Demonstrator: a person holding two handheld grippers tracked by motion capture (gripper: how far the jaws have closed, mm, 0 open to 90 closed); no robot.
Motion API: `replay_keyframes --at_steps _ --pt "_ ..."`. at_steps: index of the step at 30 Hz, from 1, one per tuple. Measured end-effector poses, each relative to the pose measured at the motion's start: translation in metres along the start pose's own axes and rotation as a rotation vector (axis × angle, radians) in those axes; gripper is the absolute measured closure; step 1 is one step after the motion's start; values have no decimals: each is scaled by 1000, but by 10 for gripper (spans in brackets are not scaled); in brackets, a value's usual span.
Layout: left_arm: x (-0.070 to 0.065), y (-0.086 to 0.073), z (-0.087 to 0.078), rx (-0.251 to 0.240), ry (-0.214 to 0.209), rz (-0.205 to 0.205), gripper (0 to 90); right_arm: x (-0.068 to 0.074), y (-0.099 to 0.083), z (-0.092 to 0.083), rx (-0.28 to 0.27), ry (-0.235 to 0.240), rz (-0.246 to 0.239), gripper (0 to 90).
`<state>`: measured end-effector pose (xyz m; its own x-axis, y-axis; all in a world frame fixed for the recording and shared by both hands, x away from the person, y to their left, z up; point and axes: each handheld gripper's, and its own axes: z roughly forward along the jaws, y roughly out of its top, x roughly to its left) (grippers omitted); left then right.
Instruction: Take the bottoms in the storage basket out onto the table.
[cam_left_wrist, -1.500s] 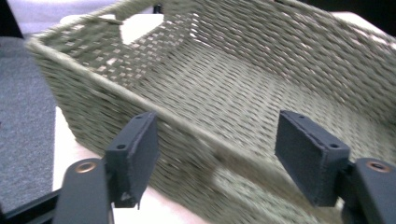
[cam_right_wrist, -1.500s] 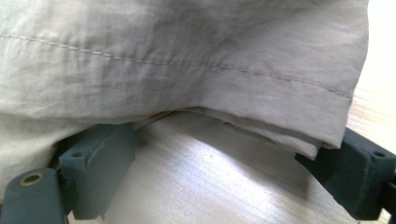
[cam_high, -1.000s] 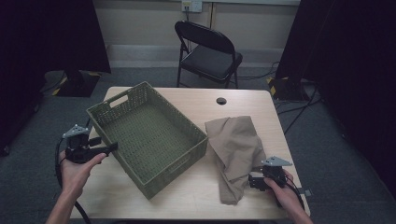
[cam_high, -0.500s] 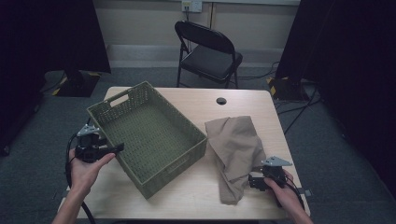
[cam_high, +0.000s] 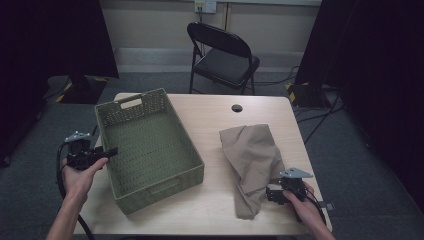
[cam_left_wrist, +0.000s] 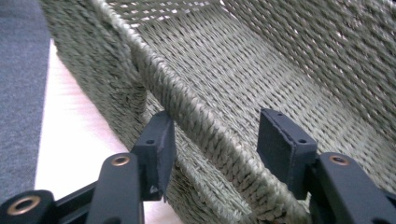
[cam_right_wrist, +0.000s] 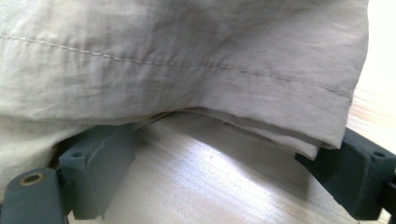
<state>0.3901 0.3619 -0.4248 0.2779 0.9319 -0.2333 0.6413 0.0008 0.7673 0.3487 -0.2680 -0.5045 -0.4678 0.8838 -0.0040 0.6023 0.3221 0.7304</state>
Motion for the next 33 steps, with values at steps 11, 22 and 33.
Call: replay_keyframes --at_steps 11,22,33 --pt "37 7 -3 -23 45 -12 595 0 0 0 0 0 0 106" --pt "42 14 -13 -47 53 -33 433 0 0 0 0 1 -1 106" --pt "15 -3 -36 -7 50 44 392 0 0 0 0 0 0 107"
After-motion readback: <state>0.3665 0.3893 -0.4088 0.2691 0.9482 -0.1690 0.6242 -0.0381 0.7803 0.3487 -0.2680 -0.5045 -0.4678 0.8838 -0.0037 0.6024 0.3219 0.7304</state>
